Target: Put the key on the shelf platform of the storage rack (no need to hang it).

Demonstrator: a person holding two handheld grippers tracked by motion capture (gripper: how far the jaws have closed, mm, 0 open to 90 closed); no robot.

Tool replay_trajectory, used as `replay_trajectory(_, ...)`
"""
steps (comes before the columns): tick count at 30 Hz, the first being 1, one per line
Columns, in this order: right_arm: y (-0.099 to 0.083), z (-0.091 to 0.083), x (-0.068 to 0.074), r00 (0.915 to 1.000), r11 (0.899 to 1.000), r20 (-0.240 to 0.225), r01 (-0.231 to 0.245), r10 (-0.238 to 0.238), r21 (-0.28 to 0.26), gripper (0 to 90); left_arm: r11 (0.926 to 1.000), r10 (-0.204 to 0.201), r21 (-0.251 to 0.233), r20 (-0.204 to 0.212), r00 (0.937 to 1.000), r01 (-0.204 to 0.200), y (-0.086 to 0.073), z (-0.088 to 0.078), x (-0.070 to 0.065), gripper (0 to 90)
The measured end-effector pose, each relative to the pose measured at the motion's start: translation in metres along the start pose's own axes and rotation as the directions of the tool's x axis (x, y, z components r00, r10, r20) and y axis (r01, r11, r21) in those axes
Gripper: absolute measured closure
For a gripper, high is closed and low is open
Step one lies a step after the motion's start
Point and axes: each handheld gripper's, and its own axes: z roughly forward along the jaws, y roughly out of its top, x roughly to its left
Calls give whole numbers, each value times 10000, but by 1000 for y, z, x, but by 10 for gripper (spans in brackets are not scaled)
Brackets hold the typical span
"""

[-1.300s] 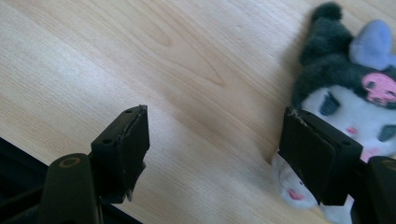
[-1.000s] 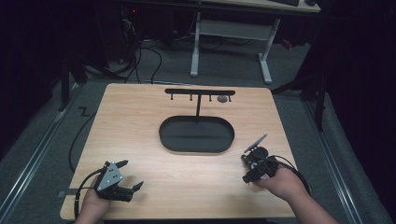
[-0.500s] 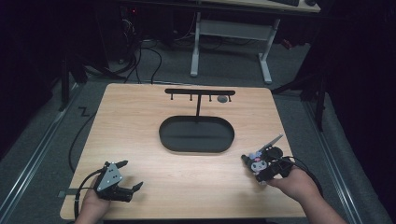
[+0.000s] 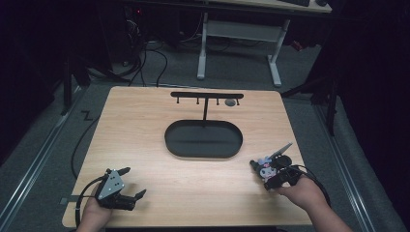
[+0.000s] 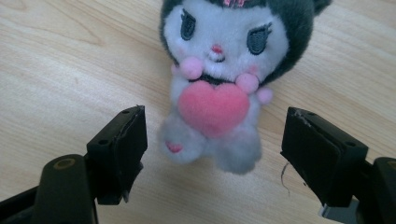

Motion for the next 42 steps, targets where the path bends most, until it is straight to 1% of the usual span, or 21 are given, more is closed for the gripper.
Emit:
replay_trajectory(2, 0, 6, 0, 10000, 9999, -26, -73, 73, 76, 236, 10000, 25, 19, -2, 10000, -25, -1, 0, 0, 64)
replay_trajectory(4, 0, 7, 0, 10000, 9999, 49, -83, 82, 110, 242, 10000, -5, 53, 13, 10000, 5, -1, 0, 0, 64)
replay_trajectory(5, 1, 9, -1, 9999, 9999, -21, -121, 121, 81, 253, 10000, -32, 26, 25, 10000, 32, -1, 0, 1, 64)
replay_trajectory(7, 1, 12, -2, 9998, 9998, -101, -169, 170, 102, 292, 10000, -54, 10, 46, 10000, 53, -1, 0, 1, 64)
replay_trajectory(8, 1, 14, -2, 9996, 9997, -153, -234, 236, 106, 336, 10000, -44, 36, 49, 10000, 44, -1, 1, 1, 64)
replay_trajectory(9, 1, 14, -2, 9996, 9997, -153, -234, 236, 106, 336, 10000, -44, 37, 42, 10000, 44, -2, 1, 1, 64)
replay_trajectory(11, 1, 16, -3, 9993, 9993, -127, -362, 364, 111, 365, 9999, 14, 106, 92, 10000, -15, -1, 2, 0, 64)
replay_trajectory(12, 1, 17, -4, 9987, 9990, -230, -446, 448, 87, 381, 10000, 36, 79, 102, 9999, -36, -1, 2, -1, 64)
replay_trajectory(19, -1, 17, -1, 9989, 9990, -163, -439, 440, 101, 403, 10000, 46, 19, 145, 9999, -47, 1, 4, -1, 65)
replay_trajectory(22, -1, 18, -2, 9987, 9987, -98, -490, 491, 121, 412, 9999, 80, 98, 182, 9998, -81, 1, 6, -2, 67)
replay_trajectory(23, -2, 19, -2, 9983, 9987, -281, -499, 501, 92, 412, 9999, 82, 122, 206, 9998, -84, 1, 6, -2, 67)
replay_trajectory(27, -3, 20, -3, 9977, 9984, -376, -560, 561, 29, 417, 10000, -43, -46, 152, 9999, 44, 1, 6, 0, 69)
replay_trajectory(28, -3, 20, -3, 9981, 9983, -170, -586, 587, 37, 424, 10000, -44, -36, 124, 9999, 44, 1, 7, 1, 74)
replay_trajectory(29, -3, 20, -4, 9974, 9981, -383, -616, 615, -19, 428, 10000, 12, -7, 121, 9999, -12, 1, 7, 1, 77)
replay_trajectory(31, -3, 20, -4, 9974, 9980, -352, -625, 624, -16, 434, 9999, 86, 84, 132, 9999, -87, 1, 8, 1, 77)
replay_trajectory(34, -3, 21, -2, 9986, 9987, -188, -501, 501, 12, 438, 10000, -12, -63, 119, 9999, 13, 3, 6, 0, 77)
replay_trajectory(36, -3, 21, -2, 9987, 9988, -183, -481, 481, 12, 442, 9999, 125, 4, 115, 9999, -125, 4, 6, -2, 75)
replay_trajectory(38, -3, 21, -2, 9986, 9988, -196, -486, 486, -3, 447, 9999, 156, 67, 169, 9997, -157, 3, 6, -3, 71)
replay_trajectory(39, -3, 21, -2, 9988, 9990, -177, -448, 448, -23, 458, 9999, 128, 70, 147, 9998, -129, 3, 6, -3, 69)
replay_trajectory(41, -3, 19, 0, 9996, 9993, 100, -261, 264, -268, 470, 10000, 82, -15, 144, 9999, -81, 4, 6, -2, 69)
replay_trajectory(42, -2, 18, 0, 9995, 9991, 82, -311, 313, -275, 471, 10000, 93, -10, 125, 9999, -93, 4, 7, -2, 69)
